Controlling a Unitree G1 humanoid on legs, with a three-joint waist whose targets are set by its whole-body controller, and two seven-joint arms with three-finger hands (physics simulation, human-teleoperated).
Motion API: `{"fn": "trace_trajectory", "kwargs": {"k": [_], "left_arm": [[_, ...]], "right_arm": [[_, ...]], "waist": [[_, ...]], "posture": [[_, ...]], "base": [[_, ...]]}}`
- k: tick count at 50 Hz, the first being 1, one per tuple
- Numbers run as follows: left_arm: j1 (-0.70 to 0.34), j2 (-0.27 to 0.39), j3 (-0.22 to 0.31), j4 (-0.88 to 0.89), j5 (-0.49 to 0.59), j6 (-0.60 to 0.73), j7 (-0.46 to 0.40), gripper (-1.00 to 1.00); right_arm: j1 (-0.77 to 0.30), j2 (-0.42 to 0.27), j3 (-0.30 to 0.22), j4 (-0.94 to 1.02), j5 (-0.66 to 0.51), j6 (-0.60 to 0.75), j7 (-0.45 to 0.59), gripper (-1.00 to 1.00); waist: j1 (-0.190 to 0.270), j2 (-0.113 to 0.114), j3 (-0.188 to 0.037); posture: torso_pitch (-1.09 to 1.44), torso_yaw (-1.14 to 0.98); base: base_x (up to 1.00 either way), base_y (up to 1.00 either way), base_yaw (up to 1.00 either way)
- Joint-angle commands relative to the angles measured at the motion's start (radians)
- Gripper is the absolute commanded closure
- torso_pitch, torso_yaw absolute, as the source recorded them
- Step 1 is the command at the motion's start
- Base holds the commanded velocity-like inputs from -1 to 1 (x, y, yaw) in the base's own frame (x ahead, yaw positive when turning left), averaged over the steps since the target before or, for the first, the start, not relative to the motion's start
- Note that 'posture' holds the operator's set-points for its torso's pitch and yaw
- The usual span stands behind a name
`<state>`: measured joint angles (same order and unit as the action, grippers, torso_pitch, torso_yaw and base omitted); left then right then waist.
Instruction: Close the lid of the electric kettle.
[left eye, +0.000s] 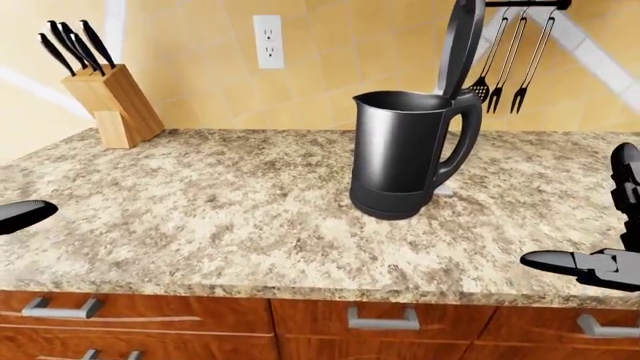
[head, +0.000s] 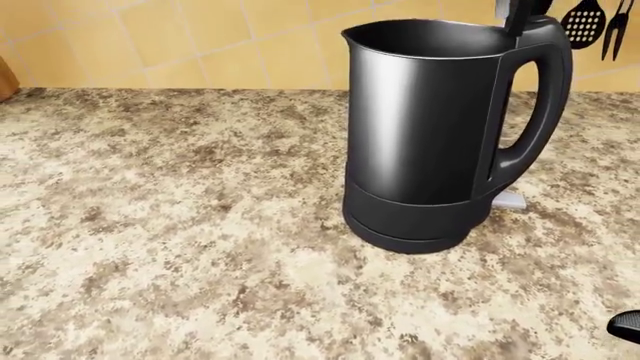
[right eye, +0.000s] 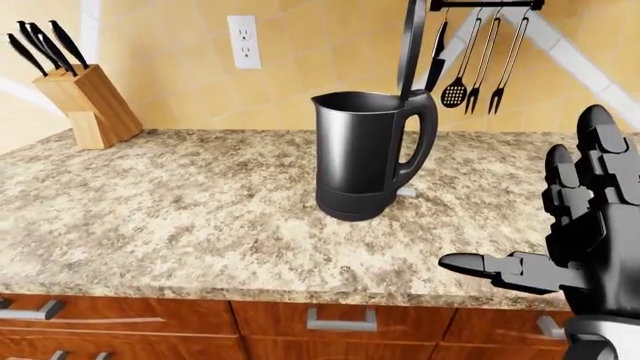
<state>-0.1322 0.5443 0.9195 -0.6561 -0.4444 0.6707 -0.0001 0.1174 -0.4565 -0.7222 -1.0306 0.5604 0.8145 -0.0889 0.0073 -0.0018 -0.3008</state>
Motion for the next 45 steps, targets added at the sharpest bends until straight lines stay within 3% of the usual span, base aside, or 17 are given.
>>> {"fn": "trace_trajectory", "kwargs": {"k": [1,10,27,31,35,38,41,45], "left_arm": [[-0.018,0.021,0.004,-0.022,-0.005,-0.021,0.0,-1.0],[-0.019,0.021,0.005,-0.016,-0.019,-0.033,0.01,-1.0],[-0.016,0.018,0.0,-0.018,-0.01,-0.037,0.004,-1.0],[-0.017,0.019,0.004,-0.023,-0.02,-0.028,0.008,-1.0],[-0.016,0.018,0.0,-0.018,-0.019,-0.035,0.009,-1.0],[-0.017,0.019,0.0,-0.018,-0.02,-0.034,0.011,-1.0],[-0.018,0.023,0.006,-0.017,-0.027,-0.031,0.011,-1.0],[-0.018,0.024,0.003,-0.023,-0.028,-0.027,0.015,-1.0]], "right_arm": [[-0.013,-0.013,-0.008,-0.017,-0.006,-0.027,-0.002,-1.0],[-0.01,-0.022,-0.008,-0.017,0.009,-0.031,-0.014,-1.0],[-0.011,0.0,0.009,-0.017,-0.033,-0.028,0.005,-1.0],[-0.005,0.013,0.048,-0.017,-0.167,-0.024,0.054,-1.0],[-0.019,0.04,0.042,-0.017,-0.215,-0.009,0.093,-1.0],[-0.027,0.064,0.064,-0.017,-0.314,-0.003,0.142,-1.0],[-0.022,0.069,0.094,-0.016,-0.469,-0.016,0.226,-1.0],[-0.055,0.133,0.096,-0.016,-0.651,-0.024,0.369,-1.0]], "waist": [[0.0,0.003,0.001],[0.001,0.002,-0.014],[0.003,0.002,-0.014],[0.003,0.003,-0.015],[0.003,0.004,-0.016],[0.004,0.005,-0.016],[0.004,0.006,-0.017],[0.003,0.009,-0.018]], "posture": [[-0.47,0.0],[-0.48,0.0],[-0.48,0.0],[-0.48,0.0],[-0.48,0.0],[-0.48,0.0],[-0.48,0.0],[-0.48,0.0]], "base": [[0.0,0.0,0.0],[0.0,0.0,0.0],[0.0,0.0,0.0],[0.0,0.0,0.0],[0.0,0.0,0.0],[0.0,0.0,0.0],[0.0,0.0,0.0],[0.0,0.0,0.0]]}}
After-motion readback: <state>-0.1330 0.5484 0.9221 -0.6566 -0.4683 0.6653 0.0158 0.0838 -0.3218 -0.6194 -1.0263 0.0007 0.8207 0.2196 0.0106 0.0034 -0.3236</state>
